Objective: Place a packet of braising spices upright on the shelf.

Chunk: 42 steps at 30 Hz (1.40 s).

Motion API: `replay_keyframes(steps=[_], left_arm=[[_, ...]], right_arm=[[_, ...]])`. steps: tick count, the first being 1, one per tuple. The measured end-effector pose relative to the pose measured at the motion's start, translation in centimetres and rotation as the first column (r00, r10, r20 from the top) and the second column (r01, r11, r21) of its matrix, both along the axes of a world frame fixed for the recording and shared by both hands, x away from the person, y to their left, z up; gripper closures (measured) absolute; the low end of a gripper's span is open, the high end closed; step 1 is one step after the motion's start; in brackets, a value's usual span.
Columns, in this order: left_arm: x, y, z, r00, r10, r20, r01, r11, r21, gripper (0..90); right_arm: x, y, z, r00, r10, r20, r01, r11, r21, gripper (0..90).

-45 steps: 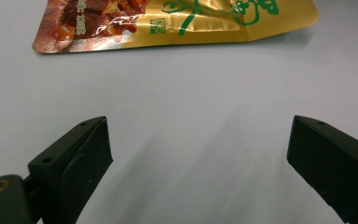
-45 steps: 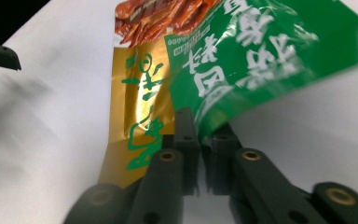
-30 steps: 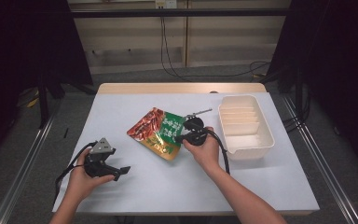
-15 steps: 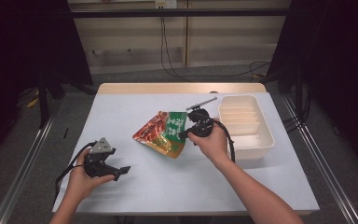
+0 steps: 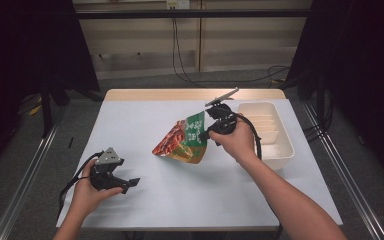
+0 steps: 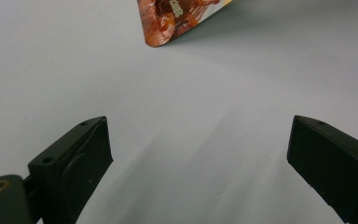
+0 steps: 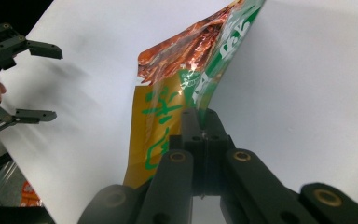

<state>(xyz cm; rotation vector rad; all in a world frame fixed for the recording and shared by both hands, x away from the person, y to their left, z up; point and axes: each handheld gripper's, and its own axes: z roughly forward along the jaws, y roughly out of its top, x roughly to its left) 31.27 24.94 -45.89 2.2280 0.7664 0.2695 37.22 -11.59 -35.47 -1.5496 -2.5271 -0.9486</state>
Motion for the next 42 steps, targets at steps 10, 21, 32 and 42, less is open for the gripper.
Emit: replay_keyframes(steps=[10,21,32,42], left_arm=[[0.0,0.0,0.0,1.0000,0.008,-0.001,-0.008,0.9999,-0.011,6.1],[0.0,0.0,0.0,1.0000,0.006,0.003,-0.006,0.9999,-0.011,6.1],[-0.1,-0.1,0.1,1.0000,0.006,0.005,-0.006,0.9999,-0.015,6.1],[-0.1,0.0,0.3,1.0000,-0.002,0.003,0.002,1.0000,0.002,6.1]], right_arm=[[0.4,-1.0,2.0,0.9992,0.023,-0.032,-0.025,0.9990,-0.039,90.0],[0.7,-1.8,4.7,0.9962,0.062,-0.061,-0.068,0.9923,-0.104,90.0],[0.8,-2.3,7.4,0.9919,0.090,-0.089,-0.102,0.9848,-0.141,90.0],[0.7,-2.4,8.8,0.9867,0.119,-0.111,-0.136,0.9769,-0.165,90.0]])
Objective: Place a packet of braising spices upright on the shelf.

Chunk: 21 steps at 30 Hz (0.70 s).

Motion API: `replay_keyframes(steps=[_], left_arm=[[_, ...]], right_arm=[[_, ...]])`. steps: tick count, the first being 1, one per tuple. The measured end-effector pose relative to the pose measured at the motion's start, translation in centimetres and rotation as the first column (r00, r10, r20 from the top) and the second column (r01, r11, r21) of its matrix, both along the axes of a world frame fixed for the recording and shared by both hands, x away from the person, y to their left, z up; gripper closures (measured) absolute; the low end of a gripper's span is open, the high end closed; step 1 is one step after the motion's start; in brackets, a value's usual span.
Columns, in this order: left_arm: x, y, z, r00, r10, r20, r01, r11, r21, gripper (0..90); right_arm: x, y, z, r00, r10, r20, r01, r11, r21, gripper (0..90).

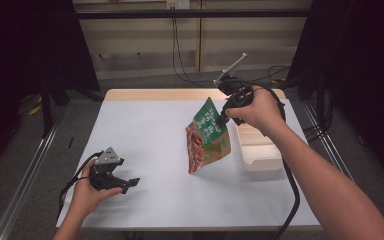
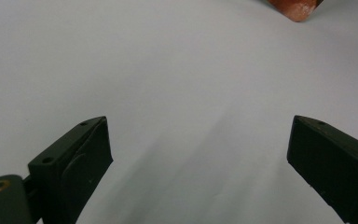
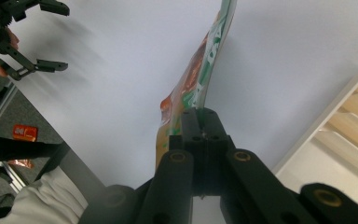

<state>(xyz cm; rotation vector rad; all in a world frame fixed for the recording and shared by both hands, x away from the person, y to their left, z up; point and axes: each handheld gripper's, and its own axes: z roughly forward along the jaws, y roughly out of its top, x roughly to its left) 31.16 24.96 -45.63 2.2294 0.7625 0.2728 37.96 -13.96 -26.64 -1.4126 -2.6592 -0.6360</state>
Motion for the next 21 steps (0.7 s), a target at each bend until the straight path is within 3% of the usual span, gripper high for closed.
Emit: replay_keyframes(steps=[12,21], left_arm=[[-0.1,0.0,0.1,0.9999,0.011,0.004,-0.011,0.9999,-0.002,6.1],[0.0,0.2,0.1,1.0000,0.009,0.005,-0.009,1.0000,-0.003,6.1]], right_arm=[[-0.1,-0.2,2.0,0.9988,0.046,-0.020,-0.047,0.9982,-0.037,90.0],[0.2,-0.2,3.3,0.9961,0.079,-0.039,-0.083,0.9909,-0.106,90.0]])
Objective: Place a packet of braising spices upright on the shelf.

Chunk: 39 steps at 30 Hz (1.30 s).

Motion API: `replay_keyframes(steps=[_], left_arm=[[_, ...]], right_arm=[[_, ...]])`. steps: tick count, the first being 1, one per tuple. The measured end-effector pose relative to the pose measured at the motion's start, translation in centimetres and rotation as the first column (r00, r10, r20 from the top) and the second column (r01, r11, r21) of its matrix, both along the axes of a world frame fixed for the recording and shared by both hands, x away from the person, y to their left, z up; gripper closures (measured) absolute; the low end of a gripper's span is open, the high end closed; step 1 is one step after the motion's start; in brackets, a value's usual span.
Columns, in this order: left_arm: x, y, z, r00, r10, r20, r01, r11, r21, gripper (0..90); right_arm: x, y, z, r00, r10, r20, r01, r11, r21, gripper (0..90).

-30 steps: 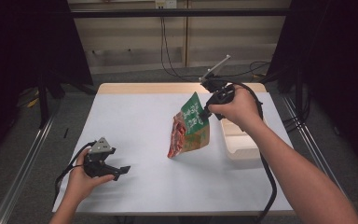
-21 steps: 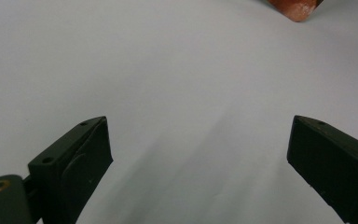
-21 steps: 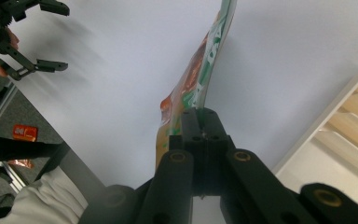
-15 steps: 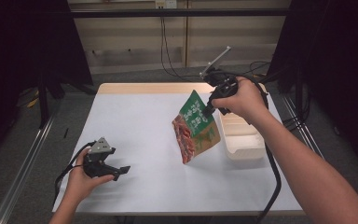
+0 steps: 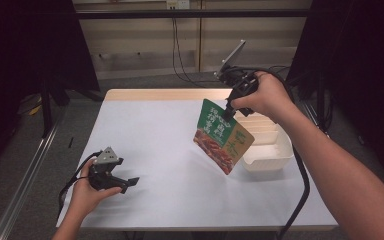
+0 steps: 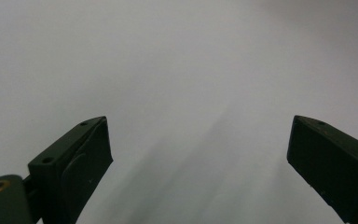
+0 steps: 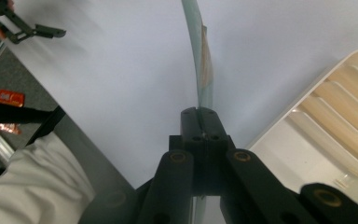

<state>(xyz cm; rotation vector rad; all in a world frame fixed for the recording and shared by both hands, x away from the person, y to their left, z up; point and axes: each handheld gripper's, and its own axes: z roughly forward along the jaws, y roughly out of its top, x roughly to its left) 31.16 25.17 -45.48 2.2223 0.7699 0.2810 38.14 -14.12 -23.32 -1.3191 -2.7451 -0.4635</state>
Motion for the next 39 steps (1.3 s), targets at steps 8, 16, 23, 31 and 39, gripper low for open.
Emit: replay_keyframes(steps=[8,16,23,31,39], left_arm=[[0.0,0.1,0.0,1.0000,0.008,-0.005,-0.008,1.0000,-0.005,6.1],[0.0,0.2,0.0,1.0000,0.002,-0.009,-0.002,0.9999,-0.016,5.8],[0.0,0.2,0.0,0.9998,-0.001,-0.018,0.000,0.9992,-0.041,5.5],[0.0,0.2,0.0,0.9999,0.004,-0.015,-0.005,0.9995,-0.033,5.5],[0.0,0.3,0.0,0.9999,0.002,-0.016,-0.002,0.9997,-0.024,5.5]], right_arm=[[0.2,-1.0,1.3,1.0000,-0.002,-0.001,0.002,0.9999,0.010,90.0],[0.6,-1.8,2.2,0.9999,0.002,0.012,-0.002,1.0000,-0.001,90.0],[0.8,-2.3,2.9,0.9999,0.009,0.012,-0.009,1.0000,-0.004,90.0],[1.4,-2.9,3.5,0.9995,0.016,0.026,-0.017,0.9997,0.019,90.0],[1.9,-3.4,3.8,0.9996,0.009,0.028,-0.009,0.9999,0.012,90.0]])
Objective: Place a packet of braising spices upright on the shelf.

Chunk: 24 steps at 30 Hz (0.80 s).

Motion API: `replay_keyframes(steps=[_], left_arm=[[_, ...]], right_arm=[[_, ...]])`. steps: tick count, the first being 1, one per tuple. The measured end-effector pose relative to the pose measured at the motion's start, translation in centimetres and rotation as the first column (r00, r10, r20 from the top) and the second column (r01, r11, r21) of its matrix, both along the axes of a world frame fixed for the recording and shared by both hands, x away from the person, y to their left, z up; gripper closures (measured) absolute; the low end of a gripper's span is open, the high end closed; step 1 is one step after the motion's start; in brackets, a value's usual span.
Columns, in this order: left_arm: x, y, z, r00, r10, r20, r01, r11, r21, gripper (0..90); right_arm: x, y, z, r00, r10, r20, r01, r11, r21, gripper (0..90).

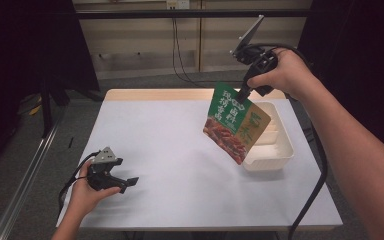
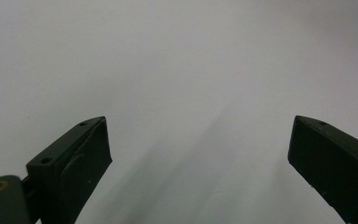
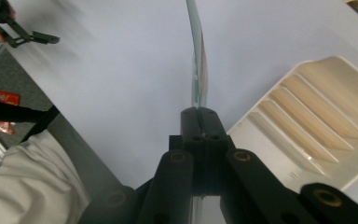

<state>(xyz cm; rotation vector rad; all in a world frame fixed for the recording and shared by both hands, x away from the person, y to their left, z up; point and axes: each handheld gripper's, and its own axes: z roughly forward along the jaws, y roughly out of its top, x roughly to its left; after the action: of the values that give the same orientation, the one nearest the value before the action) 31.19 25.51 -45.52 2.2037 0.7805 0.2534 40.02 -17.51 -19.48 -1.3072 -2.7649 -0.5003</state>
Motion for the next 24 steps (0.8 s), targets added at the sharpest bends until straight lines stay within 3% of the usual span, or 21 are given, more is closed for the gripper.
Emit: replay_keyframes(steps=[7,24], left_arm=[[0.0,0.0,0.1,0.9999,-0.006,0.013,0.006,0.9999,0.011,5.5],[0.0,-0.1,0.0,1.0000,-0.003,0.003,0.003,1.0000,0.005,5.5]], right_arm=[[0.3,-0.8,0.5,1.0000,0.002,0.004,-0.002,1.0000,-0.001,90.0],[0.5,-3.5,1.4,0.9993,-0.011,0.037,0.011,0.9999,-0.007,90.0]])
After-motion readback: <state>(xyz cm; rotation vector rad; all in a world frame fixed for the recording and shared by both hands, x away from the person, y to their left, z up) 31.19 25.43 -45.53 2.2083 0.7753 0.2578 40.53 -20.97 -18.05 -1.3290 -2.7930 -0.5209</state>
